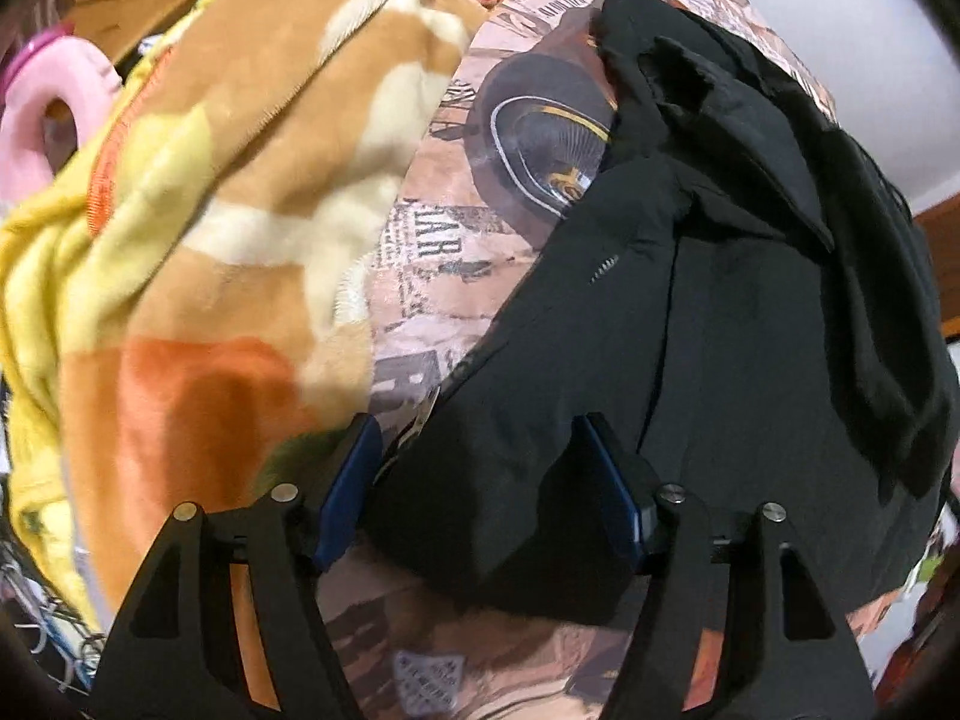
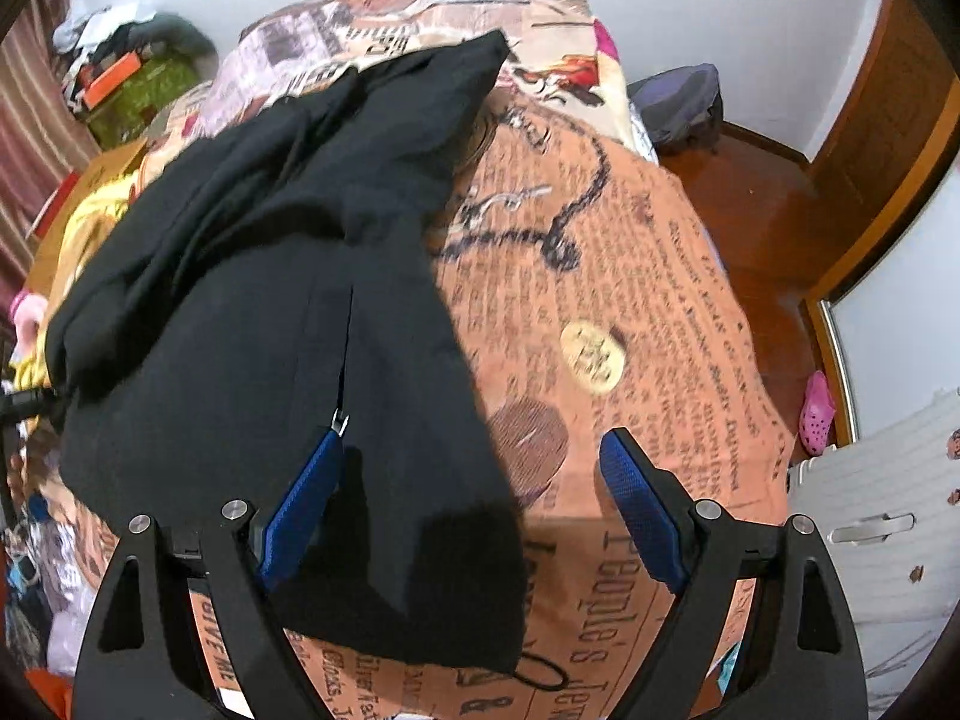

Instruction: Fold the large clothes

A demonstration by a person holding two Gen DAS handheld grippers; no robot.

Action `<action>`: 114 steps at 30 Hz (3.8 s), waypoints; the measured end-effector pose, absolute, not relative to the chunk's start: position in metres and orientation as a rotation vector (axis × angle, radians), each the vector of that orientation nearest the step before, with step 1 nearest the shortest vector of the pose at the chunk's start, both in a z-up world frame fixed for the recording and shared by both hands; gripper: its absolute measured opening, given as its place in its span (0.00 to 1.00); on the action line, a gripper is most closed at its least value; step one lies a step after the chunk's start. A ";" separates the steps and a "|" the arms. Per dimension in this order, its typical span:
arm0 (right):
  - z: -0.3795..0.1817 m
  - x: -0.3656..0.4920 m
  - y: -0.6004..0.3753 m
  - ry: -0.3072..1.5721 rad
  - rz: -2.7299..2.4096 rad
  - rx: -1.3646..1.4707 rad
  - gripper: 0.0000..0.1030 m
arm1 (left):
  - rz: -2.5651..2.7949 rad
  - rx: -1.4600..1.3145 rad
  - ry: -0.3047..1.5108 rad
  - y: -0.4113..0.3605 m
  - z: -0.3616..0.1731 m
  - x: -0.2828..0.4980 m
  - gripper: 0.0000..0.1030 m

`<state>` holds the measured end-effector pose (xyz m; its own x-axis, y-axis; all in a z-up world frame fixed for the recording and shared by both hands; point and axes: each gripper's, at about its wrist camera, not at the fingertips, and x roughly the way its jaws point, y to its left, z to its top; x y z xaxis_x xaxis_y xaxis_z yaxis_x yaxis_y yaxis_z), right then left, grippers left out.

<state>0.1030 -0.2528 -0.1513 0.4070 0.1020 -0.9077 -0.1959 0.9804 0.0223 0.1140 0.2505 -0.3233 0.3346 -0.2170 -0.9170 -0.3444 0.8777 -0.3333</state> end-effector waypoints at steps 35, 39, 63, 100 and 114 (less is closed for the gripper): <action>-0.064 0.179 -0.213 1.114 0.552 0.056 0.04 | -0.219 -0.606 0.858 0.222 -0.129 0.170 0.14; -0.058 0.215 -0.201 1.090 0.541 0.041 0.04 | -0.202 -0.586 0.827 0.227 -0.114 0.201 0.14; -0.165 0.372 -0.243 1.137 0.431 0.176 0.02 | 0.100 -0.478 1.028 0.256 -0.276 0.387 0.27; -0.110 0.351 -0.268 1.213 0.405 0.262 0.13 | -0.103 -0.119 1.013 0.071 -0.214 0.370 0.69; -0.068 0.313 -0.263 0.984 0.322 0.045 0.47 | -0.044 -0.109 1.007 0.069 -0.228 0.395 0.82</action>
